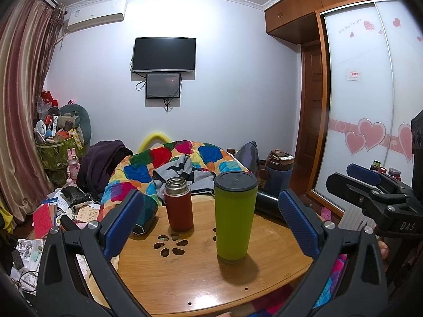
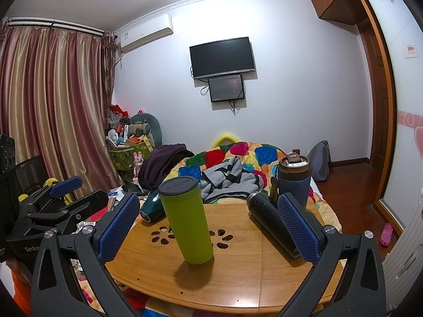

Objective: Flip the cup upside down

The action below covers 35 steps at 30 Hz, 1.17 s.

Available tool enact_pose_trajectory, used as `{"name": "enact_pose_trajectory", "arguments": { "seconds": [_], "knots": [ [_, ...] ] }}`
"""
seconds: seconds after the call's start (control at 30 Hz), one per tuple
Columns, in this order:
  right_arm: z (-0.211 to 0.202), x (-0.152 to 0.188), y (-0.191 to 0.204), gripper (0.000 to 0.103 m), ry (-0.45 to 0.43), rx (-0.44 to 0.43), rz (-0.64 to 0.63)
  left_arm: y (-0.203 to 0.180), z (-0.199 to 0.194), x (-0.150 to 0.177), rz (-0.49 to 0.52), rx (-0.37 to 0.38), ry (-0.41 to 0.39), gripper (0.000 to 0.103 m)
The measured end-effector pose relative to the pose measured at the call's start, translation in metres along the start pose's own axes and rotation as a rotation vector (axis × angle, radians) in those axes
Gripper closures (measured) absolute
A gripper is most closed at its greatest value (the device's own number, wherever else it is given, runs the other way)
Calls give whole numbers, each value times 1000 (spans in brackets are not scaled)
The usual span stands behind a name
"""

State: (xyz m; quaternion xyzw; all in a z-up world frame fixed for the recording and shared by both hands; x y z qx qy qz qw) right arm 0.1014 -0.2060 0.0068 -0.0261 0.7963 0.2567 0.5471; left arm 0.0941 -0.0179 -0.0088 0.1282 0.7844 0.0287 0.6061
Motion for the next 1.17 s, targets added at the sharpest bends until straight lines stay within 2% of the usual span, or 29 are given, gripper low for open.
{"name": "enact_pose_trajectory", "arguments": {
  "seconds": [1.17],
  "knots": [
    [4,9,0,0,15,1,-3,-4,1,3,3,49,3,0]
  ]
}}
Point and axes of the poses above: each gripper's, at about its wrist camera, not at the fingertips, and z roughly the way its jaws point, y to its left, x to its underside, the point moved 8 cm from there along z, roughly the way its jaws point, and after that the axes turned 14 degrees about z, right-handed, at the moved point
